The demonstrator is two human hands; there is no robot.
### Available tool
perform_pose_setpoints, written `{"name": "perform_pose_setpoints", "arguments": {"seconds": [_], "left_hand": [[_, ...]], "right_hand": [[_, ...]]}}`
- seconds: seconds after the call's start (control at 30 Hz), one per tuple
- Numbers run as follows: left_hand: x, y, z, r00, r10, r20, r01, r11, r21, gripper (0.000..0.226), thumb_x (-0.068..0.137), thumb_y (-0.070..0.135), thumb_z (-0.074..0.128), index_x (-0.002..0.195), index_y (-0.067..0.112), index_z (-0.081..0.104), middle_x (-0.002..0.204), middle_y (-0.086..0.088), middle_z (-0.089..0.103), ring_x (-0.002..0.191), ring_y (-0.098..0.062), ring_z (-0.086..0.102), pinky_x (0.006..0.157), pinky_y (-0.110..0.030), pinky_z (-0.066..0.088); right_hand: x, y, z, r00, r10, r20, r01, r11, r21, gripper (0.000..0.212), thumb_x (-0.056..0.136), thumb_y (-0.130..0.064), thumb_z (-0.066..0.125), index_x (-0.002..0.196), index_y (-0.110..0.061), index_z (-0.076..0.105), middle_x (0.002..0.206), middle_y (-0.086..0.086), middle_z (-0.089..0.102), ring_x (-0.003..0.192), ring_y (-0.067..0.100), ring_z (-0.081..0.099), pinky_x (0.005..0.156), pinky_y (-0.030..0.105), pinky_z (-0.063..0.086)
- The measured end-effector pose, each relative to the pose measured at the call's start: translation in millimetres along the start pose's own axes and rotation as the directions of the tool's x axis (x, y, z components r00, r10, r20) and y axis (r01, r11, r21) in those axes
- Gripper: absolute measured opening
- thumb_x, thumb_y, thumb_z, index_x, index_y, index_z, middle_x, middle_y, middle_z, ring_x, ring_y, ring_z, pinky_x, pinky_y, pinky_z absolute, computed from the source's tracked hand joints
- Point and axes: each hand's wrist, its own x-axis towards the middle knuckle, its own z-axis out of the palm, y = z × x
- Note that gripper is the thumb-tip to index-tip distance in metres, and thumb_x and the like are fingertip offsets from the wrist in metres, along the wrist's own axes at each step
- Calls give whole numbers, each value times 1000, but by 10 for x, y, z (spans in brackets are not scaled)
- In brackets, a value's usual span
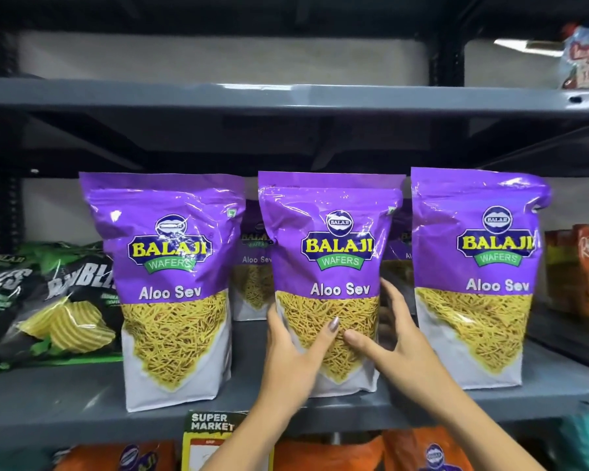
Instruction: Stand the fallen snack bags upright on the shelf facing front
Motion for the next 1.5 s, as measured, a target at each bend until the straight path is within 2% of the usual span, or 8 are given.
{"name": "perform_pose_setpoints", "arguments": {"seconds": [0.13,0.3,0.5,0.77,0.87,1.0,1.33,1.5], "left_hand": [[-22,0,46,999,39,-22,-39,999,33,85,68,52,78,135,28,32,145,2,49,131,-11,50,113,-42,38],[-295,101,-88,948,299,-104,-279,944,174,102,70,70,61,146,45,-2,151,36,5,134,28,9,106,2,13],[-375,173,-1059,706,602,-373,-543,798,261,84,75,39,69,144,41,22,154,7,35,145,-6,29,119,-20,22],[169,23,-1777,883,288,-371,-160,927,340,90,77,66,46,152,28,14,161,2,22,144,-7,24,117,-35,25],[208,-15,-1739,925,262,-275,-145,913,382,106,66,85,43,152,37,3,162,3,20,144,-11,28,118,-34,23],[230,-15,-1632,927,262,-267,-123,888,442,100,68,74,45,151,41,0,159,0,22,127,0,31,105,-24,24],[172,4,-1487,918,276,-285,-106,863,493,93,73,73,40,151,40,1,156,-3,29,129,-22,47,102,-39,41],[125,56,-1490,888,328,-323,-83,804,588,97,76,72,31,154,27,-4,164,-4,1,151,-23,10,119,-48,20]], "right_hand": [[-19,-14,-14,1000,23,-16,-23,1000,-15,102,58,-62,75,145,-38,27,122,-11,64,104,2,67,90,34,56],[-205,-136,103,980,-56,-189,-1,957,-289,117,54,-67,74,150,-34,15,145,-10,43,126,-4,43,104,20,35],[-386,-406,608,790,-603,-113,528,762,-376,66,81,-26,66,141,-22,38,130,-7,52,118,14,56,98,26,45],[200,-610,1618,956,61,286,-23,990,-136,88,81,-54,62,151,-20,22,148,-4,42,138,10,38,107,14,22],[322,-590,1805,945,102,311,-122,992,44,66,80,-39,71,137,-24,41,130,-6,61,118,8,58,108,33,41],[280,-522,1785,956,113,269,-149,982,116,57,78,-39,74,124,-37,41,108,-25,63,95,-21,56,81,1,42],[161,-574,1692,968,153,200,-164,986,41,80,72,-54,70,141,-28,38,127,-10,63,118,8,58,105,35,43],[16,-707,1645,961,154,231,-147,988,-49,94,78,-60,62,152,-22,18,148,-3,49,136,13,45,113,33,33]]}}
